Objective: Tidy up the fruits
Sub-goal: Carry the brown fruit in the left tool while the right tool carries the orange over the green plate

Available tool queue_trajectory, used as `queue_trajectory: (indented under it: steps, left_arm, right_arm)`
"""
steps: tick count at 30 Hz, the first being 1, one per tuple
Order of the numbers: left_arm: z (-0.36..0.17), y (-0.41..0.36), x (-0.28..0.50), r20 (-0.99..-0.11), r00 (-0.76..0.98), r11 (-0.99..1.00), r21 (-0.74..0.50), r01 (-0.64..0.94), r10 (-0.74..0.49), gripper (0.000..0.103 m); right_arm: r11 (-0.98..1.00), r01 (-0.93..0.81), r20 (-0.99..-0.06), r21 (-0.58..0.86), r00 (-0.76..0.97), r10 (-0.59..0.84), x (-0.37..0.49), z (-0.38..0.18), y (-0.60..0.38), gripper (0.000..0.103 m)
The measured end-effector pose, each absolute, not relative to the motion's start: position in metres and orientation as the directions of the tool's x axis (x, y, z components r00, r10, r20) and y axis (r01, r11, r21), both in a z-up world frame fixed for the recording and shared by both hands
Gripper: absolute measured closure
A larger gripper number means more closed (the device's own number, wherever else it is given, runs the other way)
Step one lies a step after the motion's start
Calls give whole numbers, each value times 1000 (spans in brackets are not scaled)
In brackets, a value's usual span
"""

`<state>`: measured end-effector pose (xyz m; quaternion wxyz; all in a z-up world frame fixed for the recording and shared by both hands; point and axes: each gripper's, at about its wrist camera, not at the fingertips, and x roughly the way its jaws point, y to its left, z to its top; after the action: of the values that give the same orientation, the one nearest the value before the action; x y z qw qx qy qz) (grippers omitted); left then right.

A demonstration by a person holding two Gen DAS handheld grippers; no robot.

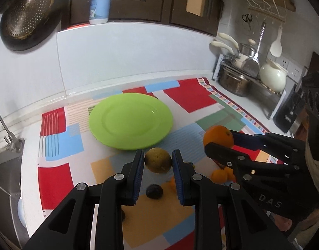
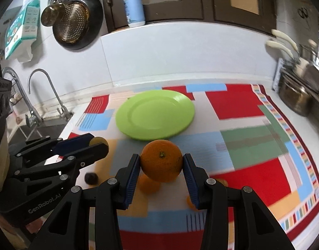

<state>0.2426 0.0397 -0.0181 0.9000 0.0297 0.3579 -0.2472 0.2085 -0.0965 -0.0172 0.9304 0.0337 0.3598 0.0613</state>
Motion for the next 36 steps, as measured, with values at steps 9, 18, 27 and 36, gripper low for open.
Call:
queue_trajectory:
  steps: [9, 18, 27, 36]
  left_arm:
    - [0, 45, 256, -656, 672, 919, -85, 385, -343, 75]
    - [1, 36, 287, -661, 682, 932, -74, 356, -313, 75]
    - [-16, 29, 329, -686, 649, 926, -99, 365, -329, 75]
    - [-54, 23, 371, -741, 579, 916, -120, 384, -340, 75]
  right_arm:
    - [969, -211, -665, 131, 705, 244, 253, -10, -92, 60]
    - [945, -293, -672, 145, 672, 311, 288, -13, -91, 60]
    - [945, -297, -710, 136, 636, 303, 330, -28, -97, 60]
    - [950, -291, -771, 110, 578, 266, 368, -55, -96, 60]
